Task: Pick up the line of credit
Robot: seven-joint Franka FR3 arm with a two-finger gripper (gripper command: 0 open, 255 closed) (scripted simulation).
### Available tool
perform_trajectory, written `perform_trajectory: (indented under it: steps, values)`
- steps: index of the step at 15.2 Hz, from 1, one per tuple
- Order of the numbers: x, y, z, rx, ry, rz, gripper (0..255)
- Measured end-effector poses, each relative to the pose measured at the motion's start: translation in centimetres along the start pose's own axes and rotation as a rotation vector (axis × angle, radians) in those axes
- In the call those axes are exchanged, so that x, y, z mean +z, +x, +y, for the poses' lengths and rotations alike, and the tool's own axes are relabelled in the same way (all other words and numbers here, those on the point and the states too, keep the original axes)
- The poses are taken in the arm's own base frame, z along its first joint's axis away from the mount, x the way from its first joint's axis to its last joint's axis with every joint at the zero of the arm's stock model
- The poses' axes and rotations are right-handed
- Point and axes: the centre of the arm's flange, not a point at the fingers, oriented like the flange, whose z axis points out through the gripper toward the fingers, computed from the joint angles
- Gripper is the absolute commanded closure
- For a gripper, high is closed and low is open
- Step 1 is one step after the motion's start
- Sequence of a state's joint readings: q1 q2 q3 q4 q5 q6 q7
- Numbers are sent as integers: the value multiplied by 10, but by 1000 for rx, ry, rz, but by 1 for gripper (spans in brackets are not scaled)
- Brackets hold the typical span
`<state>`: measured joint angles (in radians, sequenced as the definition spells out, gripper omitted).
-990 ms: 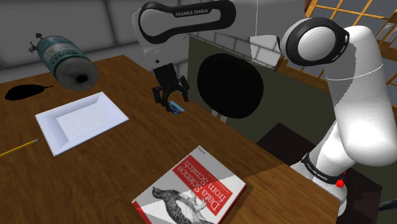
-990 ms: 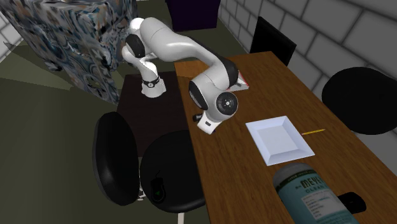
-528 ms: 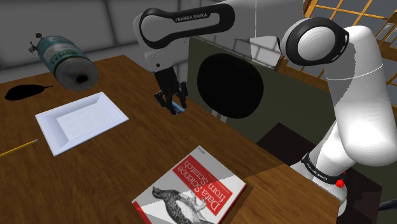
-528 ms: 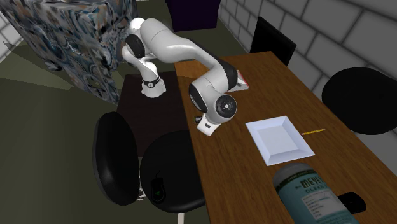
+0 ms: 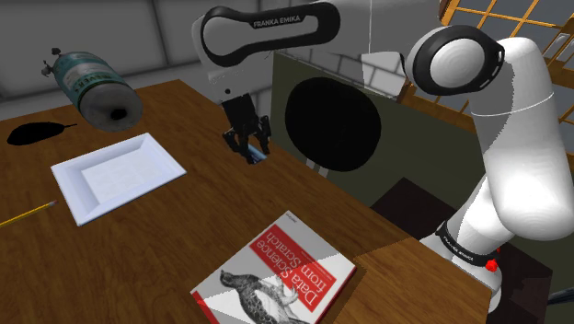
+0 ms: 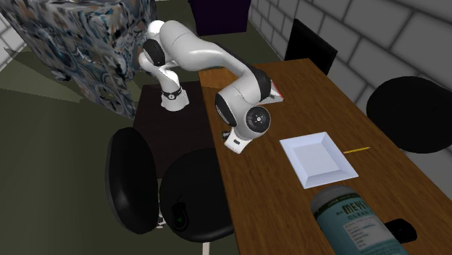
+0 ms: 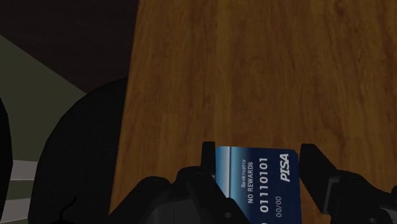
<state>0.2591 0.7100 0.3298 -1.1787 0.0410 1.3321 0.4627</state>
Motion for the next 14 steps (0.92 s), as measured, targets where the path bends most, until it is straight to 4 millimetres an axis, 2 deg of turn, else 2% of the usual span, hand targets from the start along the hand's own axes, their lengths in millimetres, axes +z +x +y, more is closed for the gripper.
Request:
perform_trajectory:
  steps: [14]
  values:
    - [-58,-40,-1,0,0,0,255]
